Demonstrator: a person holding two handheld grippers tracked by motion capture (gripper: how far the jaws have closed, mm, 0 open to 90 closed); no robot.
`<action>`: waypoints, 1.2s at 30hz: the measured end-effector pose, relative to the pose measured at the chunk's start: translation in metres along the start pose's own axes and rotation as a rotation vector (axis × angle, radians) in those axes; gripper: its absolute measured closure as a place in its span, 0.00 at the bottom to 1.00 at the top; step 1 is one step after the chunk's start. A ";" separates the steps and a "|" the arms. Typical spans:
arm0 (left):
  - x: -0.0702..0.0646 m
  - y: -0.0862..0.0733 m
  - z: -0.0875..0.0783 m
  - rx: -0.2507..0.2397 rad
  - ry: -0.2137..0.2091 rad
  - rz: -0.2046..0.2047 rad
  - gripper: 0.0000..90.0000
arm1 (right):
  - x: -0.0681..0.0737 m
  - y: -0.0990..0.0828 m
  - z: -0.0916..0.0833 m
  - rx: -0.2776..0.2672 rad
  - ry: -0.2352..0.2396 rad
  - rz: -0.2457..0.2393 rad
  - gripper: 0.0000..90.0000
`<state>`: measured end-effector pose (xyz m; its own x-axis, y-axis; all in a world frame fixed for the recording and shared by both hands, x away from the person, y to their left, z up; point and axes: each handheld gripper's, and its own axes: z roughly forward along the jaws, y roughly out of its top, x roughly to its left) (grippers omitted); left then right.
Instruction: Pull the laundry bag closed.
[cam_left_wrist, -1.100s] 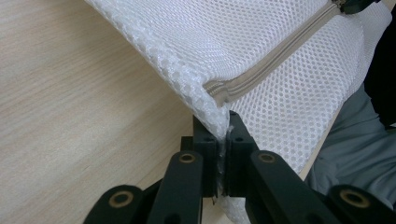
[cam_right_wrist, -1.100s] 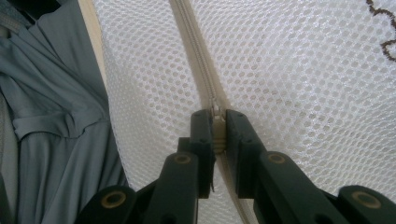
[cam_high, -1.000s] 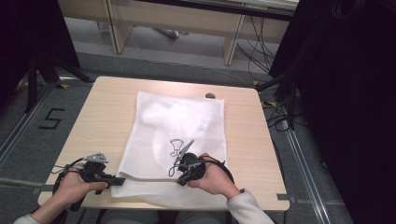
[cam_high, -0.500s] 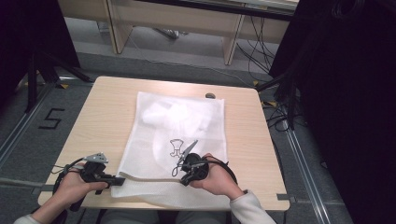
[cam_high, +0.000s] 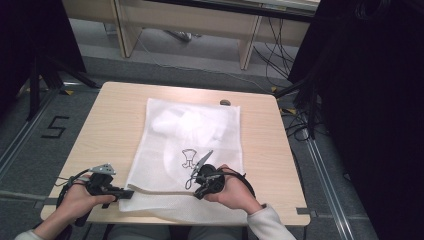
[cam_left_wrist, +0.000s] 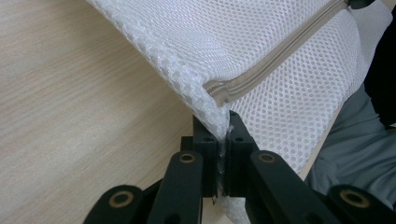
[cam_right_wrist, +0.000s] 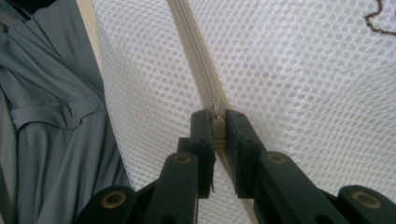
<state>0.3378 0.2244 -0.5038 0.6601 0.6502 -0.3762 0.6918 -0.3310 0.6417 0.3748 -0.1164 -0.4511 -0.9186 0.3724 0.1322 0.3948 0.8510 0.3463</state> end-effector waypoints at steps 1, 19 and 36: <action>0.000 0.000 0.000 0.000 0.000 0.000 0.95 | 0.000 -0.001 -0.001 0.002 0.004 0.006 0.91; 0.000 0.000 -0.001 0.012 -0.001 0.003 0.95 | -0.003 -0.007 -0.004 0.000 0.004 0.013 0.91; 0.000 0.000 0.000 0.000 0.000 0.000 0.95 | -0.005 -0.012 -0.007 0.007 -0.010 0.021 0.91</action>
<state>0.3378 0.2247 -0.5038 0.6602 0.6502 -0.3761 0.6917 -0.3312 0.6417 0.3742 -0.1307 -0.4498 -0.9100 0.3937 0.1303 0.4141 0.8456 0.3369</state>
